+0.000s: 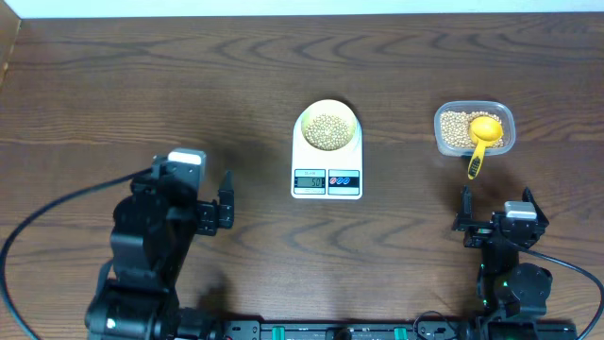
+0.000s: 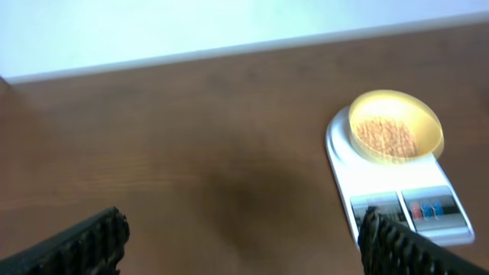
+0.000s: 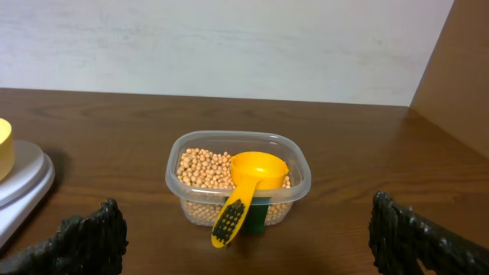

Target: Scoop item into bowl and weigh 50g on scale

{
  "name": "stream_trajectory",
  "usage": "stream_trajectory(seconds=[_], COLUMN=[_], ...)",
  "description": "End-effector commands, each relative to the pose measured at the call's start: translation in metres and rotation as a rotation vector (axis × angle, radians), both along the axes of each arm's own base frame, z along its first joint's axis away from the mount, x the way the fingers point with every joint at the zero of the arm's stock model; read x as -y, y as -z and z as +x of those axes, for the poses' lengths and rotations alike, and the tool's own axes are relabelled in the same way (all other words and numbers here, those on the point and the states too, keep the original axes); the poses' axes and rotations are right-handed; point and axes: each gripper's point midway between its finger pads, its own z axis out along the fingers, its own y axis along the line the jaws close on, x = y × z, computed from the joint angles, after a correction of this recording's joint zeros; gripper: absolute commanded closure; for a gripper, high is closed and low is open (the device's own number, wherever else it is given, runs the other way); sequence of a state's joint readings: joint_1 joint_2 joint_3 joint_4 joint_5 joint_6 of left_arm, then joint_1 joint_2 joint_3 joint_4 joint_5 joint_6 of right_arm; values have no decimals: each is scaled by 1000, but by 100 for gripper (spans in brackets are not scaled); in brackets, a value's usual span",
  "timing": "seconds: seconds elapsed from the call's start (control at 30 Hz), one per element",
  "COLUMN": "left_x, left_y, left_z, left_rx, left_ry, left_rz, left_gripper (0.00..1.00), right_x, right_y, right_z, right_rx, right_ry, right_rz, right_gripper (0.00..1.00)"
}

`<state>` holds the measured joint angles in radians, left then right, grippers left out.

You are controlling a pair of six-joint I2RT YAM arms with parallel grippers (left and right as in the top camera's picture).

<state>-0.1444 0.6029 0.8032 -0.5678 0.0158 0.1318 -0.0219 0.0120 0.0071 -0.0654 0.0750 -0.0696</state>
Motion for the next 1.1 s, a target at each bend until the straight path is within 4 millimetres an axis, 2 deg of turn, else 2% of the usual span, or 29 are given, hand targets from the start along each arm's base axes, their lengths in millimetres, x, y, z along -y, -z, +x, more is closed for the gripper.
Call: stream_trajectory(seconds=[0.0, 0.23, 0.37, 0.6, 0.97, 1.07], left_x=[-14, -31, -31, -32, -33, -38], left_y=[3, 8, 9, 22, 38, 41], left_z=[0, -8, -16, -25, -26, -25], left_rx=[72, 200, 257, 298, 378, 404], left_ry=[-55, -153, -151, -156, -157, -193], left_rz=[0, -95, -101, -127, -138, -192], left_gripper=[2, 2, 2, 2, 2, 2], right_x=[0, 0, 0, 0, 0, 0], right_y=[0, 0, 0, 0, 0, 0], right_z=[0, 0, 0, 0, 0, 0], right_rx=[-1, -1, -1, -1, -1, -1], right_ry=[0, 0, 0, 1, 1, 1], right_rz=[-10, -10, -10, -10, -10, -10], right_gripper=[1, 1, 1, 1, 1, 1])
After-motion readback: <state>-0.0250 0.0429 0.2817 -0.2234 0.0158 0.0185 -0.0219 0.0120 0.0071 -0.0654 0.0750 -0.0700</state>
